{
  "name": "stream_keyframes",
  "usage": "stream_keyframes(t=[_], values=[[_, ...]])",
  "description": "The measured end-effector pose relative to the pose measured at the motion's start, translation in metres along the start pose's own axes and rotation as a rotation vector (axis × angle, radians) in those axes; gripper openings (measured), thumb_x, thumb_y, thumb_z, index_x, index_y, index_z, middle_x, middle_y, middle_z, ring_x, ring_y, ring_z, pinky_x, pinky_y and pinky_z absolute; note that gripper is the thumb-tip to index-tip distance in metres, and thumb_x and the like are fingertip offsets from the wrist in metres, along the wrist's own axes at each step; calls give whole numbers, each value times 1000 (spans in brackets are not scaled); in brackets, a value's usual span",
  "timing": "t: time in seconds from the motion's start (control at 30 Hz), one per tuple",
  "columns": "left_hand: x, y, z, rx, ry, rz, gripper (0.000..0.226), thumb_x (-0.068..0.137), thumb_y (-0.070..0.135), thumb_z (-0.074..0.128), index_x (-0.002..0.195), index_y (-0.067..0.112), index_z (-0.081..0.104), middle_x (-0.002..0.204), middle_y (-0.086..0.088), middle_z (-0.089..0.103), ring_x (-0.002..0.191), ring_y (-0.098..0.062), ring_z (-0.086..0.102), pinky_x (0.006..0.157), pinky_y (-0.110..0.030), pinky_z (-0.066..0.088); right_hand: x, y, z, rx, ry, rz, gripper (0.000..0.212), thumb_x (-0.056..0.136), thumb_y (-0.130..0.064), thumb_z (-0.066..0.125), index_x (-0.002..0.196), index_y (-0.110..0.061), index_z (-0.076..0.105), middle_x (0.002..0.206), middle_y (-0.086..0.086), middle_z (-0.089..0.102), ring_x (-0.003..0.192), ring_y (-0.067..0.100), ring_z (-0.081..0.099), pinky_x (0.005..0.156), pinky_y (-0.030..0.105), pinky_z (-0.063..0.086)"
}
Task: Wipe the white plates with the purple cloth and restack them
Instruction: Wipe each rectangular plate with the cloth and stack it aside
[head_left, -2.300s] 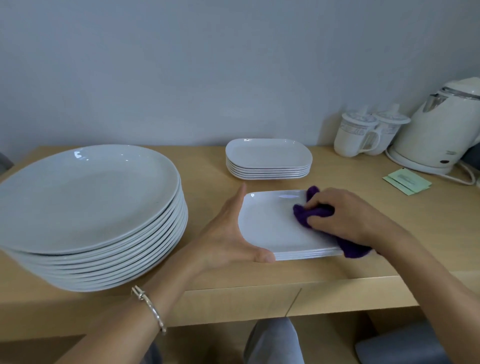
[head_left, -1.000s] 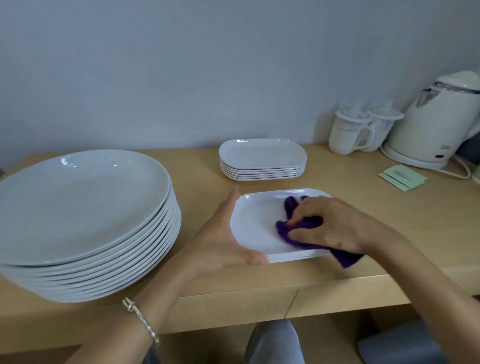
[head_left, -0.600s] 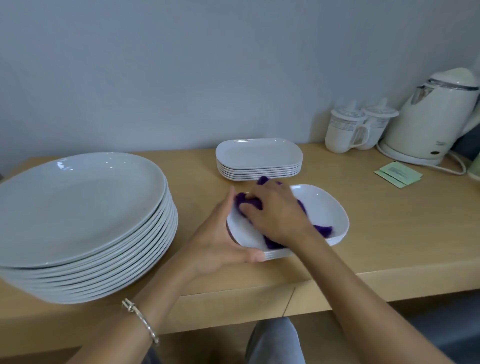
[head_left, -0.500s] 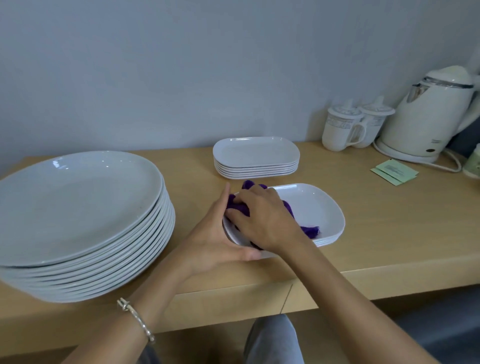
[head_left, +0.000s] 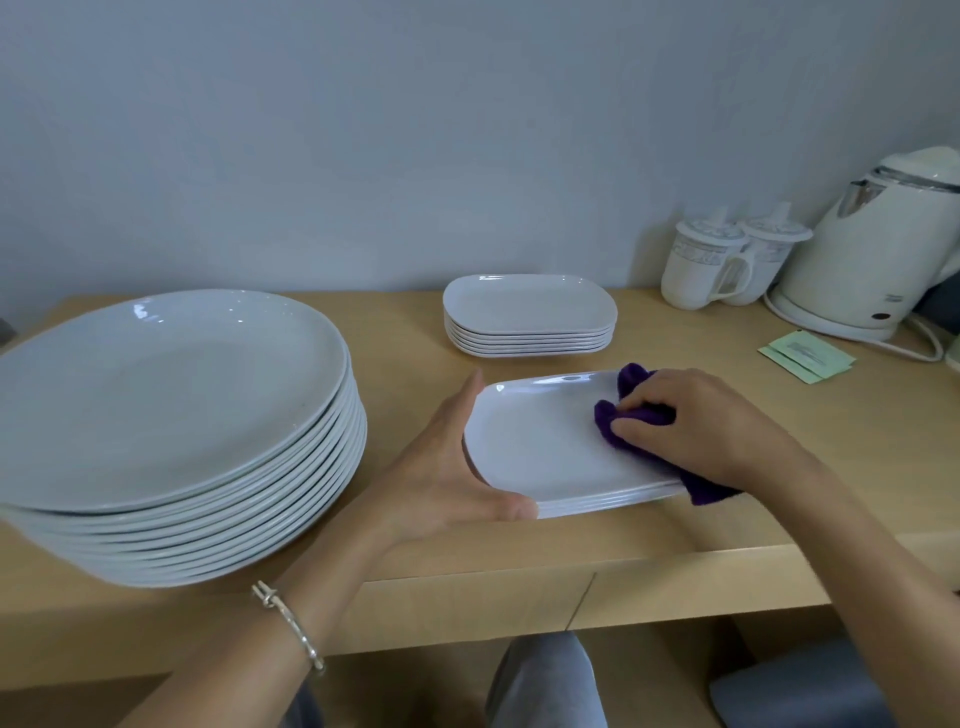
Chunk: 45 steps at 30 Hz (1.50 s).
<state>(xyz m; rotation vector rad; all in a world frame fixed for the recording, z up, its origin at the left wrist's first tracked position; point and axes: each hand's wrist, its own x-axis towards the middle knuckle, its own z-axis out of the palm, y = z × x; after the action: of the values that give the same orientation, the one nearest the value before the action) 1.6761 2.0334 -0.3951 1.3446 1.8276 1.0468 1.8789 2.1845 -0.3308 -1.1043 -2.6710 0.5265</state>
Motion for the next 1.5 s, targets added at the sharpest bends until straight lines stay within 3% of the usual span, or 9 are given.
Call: stream_keyframes(t=[0.17, 0.3, 0.47, 0.7, 0.83, 0.93, 1.1, 1.37, 1.5], values=[[0, 0, 0, 11, -11, -13, 142, 45, 49, 86, 156, 40, -3, 145, 38, 15, 126, 22, 19, 97, -6, 23, 35, -29, 42, -21, 214, 59, 24, 89, -35, 54, 102, -20, 67, 102, 5, 59, 104, 31, 49, 84, 35, 41], [2, -3, 1, -26, -4, 31, 147, 39, 57, 84, 155, 37, -3, 134, 47, 18, 112, 43, 17, 87, 9, 26, 30, -64, 66, 14, 171, -173, 19, 88, -34, 55, 93, -19, 66, 95, 6, 60, 95, 26, 49, 75, 29, 30], [5, -7, 1, -21, -17, 59, 140, 48, 49, 95, 156, 39, 5, 155, 26, 27, 139, 8, 32, 115, -30, 35, 9, -72, 57, 162, 1, -312, 17, 85, -37, 62, 89, -23, 69, 87, -4, 61, 84, 17, 53, 75, 30, 40], [-6, 3, -2, 381, -21, 112, 111, 61, 71, 74, 151, 45, 16, 153, 39, 7, 140, 15, 14, 114, -18, 23, -16, -48, 18, 132, -201, -200, 16, 83, -42, 63, 96, -35, 71, 98, -14, 64, 89, 4, 57, 80, 21, 47], [-11, 12, 0, 821, 71, 168, 101, 60, 82, 34, 149, 34, 40, 163, 4, 16, 149, -16, 17, 118, -25, 7, -20, -27, 9, 181, -28, -69, 9, 83, -41, 65, 91, -40, 69, 94, -18, 62, 85, -2, 56, 71, 13, 41], [-12, 6, 10, 919, 202, 468, 65, 72, 61, 44, 101, 9, 72, 103, -6, 67, 119, -30, 60, 107, -36, 31, -23, -18, 1, 345, 189, 16, 4, 81, -40, 68, 84, -42, 67, 90, -18, 65, 81, -3, 59, 67, 13, 40], [-12, 8, 14, 936, 283, 623, 39, 74, 45, 53, 76, 9, 69, 65, 1, 55, 71, -20, 60, 97, -34, 42, -29, -21, -13, 476, 327, 50, 4, 83, -36, 68, 84, -40, 68, 78, -20, 64, 67, -10, 57, 56, 10, 37], [-23, 15, 5, 788, 206, 643, 39, 88, 51, 49, 83, 22, 73, 69, 8, 66, 67, -16, 63, 65, -28, 54, -37, -31, -22, 577, 438, 12, 7, 83, -35, 67, 81, -42, 69, 81, -18, 67, 71, -1, 60, 62, 18, 44], [-25, 28, -6, 342, 344, 433, 48, 82, 65, 42, 75, 20, 58, 60, 10, 57, 55, -7, 49, 51, -16, 33, -43, -43, -34, 686, 664, -33, 9, 84, -30, 69, 88, -38, 67, 78, -16, 67, 61, -2, 60, 54, 12, 46]])
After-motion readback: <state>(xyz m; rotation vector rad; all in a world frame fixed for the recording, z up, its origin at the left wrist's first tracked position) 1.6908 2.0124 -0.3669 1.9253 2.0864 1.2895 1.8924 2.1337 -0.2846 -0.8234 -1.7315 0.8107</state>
